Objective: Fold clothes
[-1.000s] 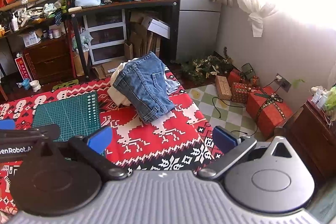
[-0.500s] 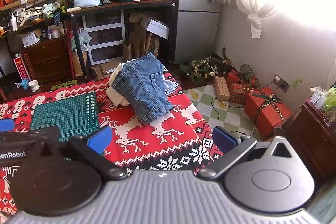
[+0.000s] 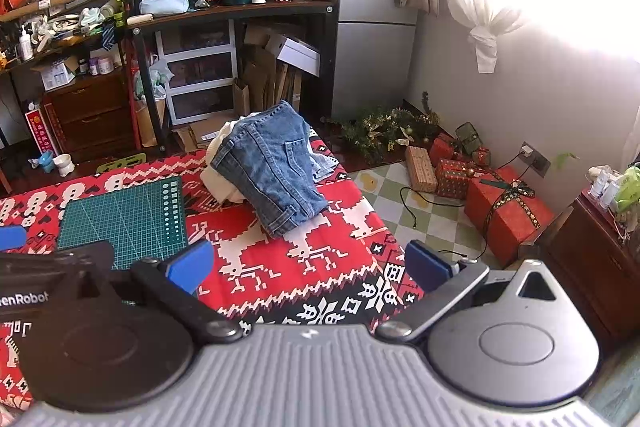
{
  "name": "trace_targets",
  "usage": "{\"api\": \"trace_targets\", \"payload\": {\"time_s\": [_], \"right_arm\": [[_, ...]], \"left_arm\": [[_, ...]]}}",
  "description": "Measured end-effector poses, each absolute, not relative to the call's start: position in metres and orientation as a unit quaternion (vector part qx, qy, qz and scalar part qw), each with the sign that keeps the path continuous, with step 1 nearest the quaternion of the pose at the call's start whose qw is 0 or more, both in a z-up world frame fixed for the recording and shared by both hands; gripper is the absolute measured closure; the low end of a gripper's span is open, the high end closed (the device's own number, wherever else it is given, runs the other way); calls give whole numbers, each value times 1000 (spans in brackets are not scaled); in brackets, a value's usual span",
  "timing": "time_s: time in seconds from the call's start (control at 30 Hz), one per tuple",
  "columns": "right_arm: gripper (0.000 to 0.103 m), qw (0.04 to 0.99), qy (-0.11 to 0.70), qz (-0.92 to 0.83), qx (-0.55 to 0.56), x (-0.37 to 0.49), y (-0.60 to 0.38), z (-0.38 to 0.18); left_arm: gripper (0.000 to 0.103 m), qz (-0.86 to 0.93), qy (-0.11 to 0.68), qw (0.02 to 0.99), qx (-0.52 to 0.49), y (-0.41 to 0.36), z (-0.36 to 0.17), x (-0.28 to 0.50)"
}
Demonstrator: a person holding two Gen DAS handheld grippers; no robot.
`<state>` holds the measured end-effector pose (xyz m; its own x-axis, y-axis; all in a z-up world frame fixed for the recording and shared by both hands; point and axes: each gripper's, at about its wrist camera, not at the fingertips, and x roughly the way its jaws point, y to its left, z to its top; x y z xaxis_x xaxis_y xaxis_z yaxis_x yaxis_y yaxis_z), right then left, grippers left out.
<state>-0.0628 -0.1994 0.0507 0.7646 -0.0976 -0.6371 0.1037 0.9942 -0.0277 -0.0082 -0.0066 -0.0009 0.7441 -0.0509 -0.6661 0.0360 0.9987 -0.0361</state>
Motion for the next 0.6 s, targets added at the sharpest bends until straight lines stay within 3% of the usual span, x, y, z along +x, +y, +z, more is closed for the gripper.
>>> {"api": "trace_targets", "payload": {"time_s": [0.6], "right_arm": [[0,940,339,-42,19,-63,-206,50]], "left_arm": [[1,-33,359,933,-13,-6,-1,-6]]}}
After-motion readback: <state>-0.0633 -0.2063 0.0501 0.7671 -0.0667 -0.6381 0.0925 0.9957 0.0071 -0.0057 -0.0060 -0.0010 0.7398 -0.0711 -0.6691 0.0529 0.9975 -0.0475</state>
